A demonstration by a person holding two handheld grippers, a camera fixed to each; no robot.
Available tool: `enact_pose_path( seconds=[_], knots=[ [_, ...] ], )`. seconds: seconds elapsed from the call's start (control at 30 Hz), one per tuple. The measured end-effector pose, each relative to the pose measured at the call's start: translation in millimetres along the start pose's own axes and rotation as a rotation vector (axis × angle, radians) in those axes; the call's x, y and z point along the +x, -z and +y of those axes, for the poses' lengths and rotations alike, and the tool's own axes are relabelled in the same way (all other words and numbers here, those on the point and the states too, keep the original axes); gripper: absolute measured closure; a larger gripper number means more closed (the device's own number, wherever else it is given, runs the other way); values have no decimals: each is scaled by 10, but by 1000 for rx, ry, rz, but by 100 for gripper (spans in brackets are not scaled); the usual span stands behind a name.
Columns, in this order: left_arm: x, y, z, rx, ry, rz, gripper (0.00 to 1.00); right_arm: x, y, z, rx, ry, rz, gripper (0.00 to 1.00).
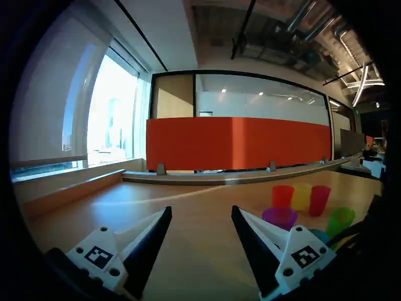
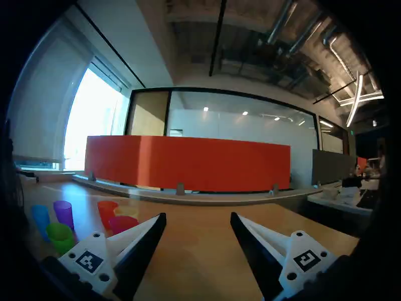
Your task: Pour water
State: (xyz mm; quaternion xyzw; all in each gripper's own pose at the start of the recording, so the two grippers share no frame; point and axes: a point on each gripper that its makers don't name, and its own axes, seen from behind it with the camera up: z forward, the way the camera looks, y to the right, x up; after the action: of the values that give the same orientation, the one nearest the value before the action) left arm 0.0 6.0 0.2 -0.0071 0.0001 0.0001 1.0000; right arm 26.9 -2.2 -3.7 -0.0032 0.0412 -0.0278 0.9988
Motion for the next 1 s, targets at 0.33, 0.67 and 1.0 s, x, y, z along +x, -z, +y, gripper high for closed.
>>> enact_pose_path(
  seconds=[0.33,0.67,1.0],
  knots=[
    [0,0,6,0,0,0,12,-168,-19,72,-16,-34,-35,1],
    [0,0,5,0,0,0,12,-270,-34,24,-1,-50,-81,1],
    [-2,3,3,0,0,0,12,-250,-17,-28,14,-53,-81,1]
  ],
)
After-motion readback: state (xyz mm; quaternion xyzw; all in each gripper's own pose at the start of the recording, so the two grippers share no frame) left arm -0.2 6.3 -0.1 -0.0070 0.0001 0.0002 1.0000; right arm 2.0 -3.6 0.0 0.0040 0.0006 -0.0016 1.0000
